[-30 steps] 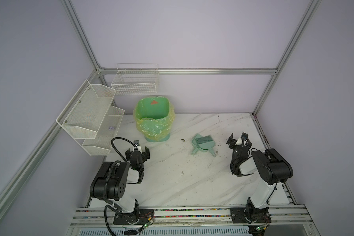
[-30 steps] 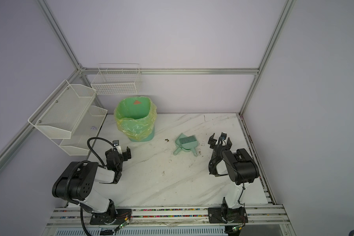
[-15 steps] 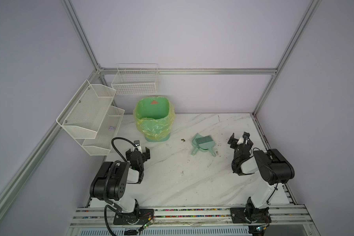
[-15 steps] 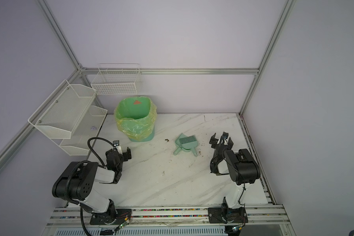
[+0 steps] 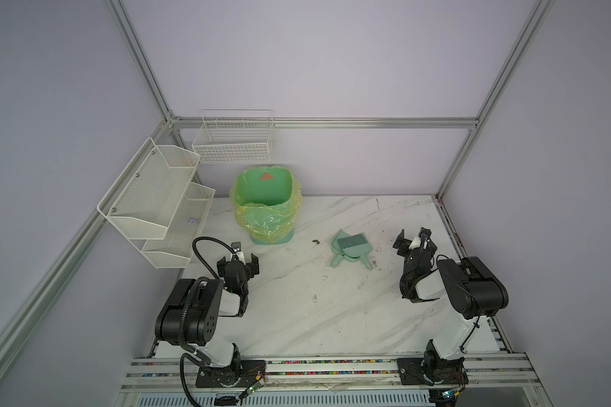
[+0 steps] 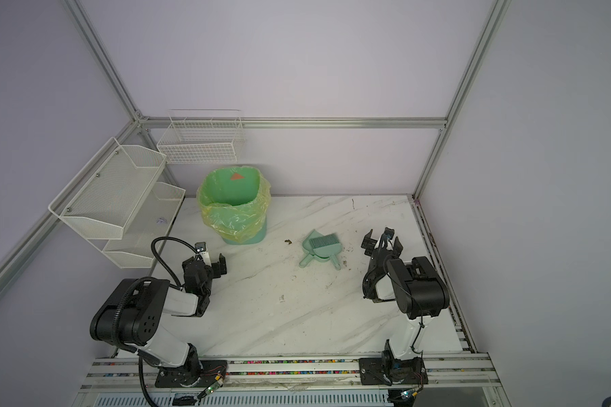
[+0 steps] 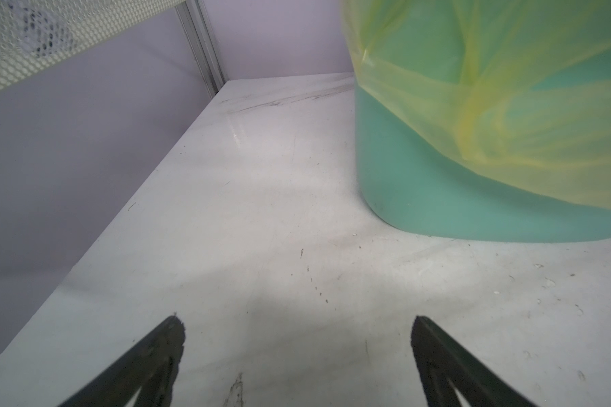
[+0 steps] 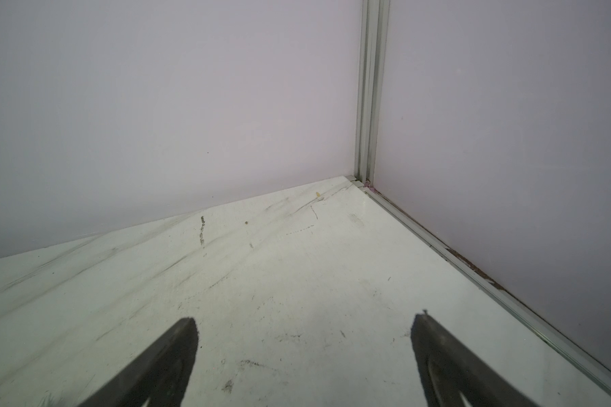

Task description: Sweep away the paper scraps from the table

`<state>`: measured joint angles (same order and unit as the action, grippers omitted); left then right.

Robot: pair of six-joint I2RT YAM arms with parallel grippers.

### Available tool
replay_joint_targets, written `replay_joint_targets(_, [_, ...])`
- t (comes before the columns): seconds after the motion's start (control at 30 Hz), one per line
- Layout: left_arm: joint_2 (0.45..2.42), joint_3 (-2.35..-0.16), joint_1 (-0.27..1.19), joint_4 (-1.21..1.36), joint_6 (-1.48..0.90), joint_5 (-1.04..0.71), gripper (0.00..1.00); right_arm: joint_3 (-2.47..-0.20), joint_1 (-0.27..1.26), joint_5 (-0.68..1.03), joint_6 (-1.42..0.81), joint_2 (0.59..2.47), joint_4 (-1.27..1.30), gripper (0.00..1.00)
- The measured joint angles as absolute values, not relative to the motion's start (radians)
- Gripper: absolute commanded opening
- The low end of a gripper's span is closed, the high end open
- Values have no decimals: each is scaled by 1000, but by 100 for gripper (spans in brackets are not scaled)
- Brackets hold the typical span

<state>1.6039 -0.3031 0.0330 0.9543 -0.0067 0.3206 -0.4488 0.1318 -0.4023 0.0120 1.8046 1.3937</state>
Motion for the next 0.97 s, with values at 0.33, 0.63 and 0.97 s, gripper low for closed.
replay_joint_targets(0.33, [1604,-303,33,954,-7,321,100,-449,132,-402,12,1805,1394,97])
replay_joint_targets(0.63, [1604,-303,33,954,-7,321,100,-449,132,-402,12,1805,1394,97])
replay_joint_targets(0.97, [1604,-303,33,954,-7,321,100,-449,132,-400,10,1805,1379,97])
